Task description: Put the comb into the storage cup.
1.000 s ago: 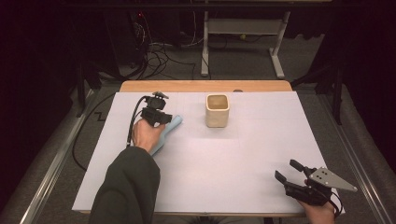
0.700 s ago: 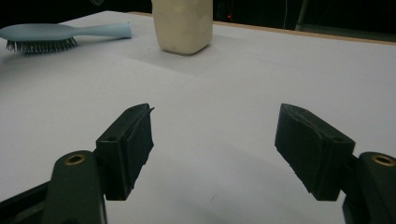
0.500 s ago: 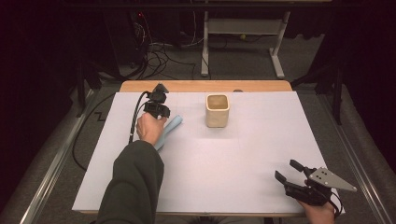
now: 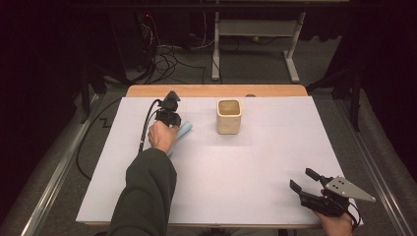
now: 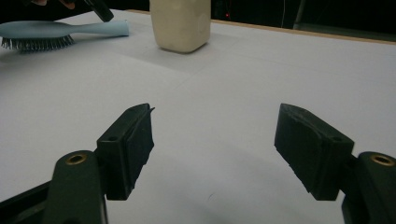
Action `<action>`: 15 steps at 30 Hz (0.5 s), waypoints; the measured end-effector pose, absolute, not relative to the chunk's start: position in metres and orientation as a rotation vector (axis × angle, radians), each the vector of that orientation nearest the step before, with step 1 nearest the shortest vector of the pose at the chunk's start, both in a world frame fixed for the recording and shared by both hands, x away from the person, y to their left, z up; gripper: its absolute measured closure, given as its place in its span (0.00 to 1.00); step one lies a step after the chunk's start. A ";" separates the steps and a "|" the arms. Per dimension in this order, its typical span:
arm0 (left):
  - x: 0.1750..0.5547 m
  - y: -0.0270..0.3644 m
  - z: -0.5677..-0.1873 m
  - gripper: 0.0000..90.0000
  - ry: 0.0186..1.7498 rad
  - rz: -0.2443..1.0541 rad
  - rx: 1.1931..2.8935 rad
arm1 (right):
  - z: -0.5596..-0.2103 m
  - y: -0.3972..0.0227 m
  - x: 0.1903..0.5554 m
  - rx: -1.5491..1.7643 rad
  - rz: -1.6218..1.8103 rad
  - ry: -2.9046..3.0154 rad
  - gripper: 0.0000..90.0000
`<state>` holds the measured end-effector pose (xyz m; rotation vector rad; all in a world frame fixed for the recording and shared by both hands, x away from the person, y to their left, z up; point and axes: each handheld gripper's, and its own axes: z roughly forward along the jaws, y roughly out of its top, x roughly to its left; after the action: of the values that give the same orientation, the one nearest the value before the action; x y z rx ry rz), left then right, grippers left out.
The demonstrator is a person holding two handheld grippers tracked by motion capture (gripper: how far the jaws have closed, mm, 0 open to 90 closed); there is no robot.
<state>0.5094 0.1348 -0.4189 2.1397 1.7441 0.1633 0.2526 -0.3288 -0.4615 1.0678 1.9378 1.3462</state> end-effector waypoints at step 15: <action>0.513 0.136 -0.425 1.00 1.750 0.096 2.165 | -0.462 -0.327 0.253 1.062 1.333 1.942 0.32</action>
<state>0.5129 0.1362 -0.4251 2.1653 1.7504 0.0957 0.2528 -0.3270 -0.4617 1.0625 1.9425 1.3332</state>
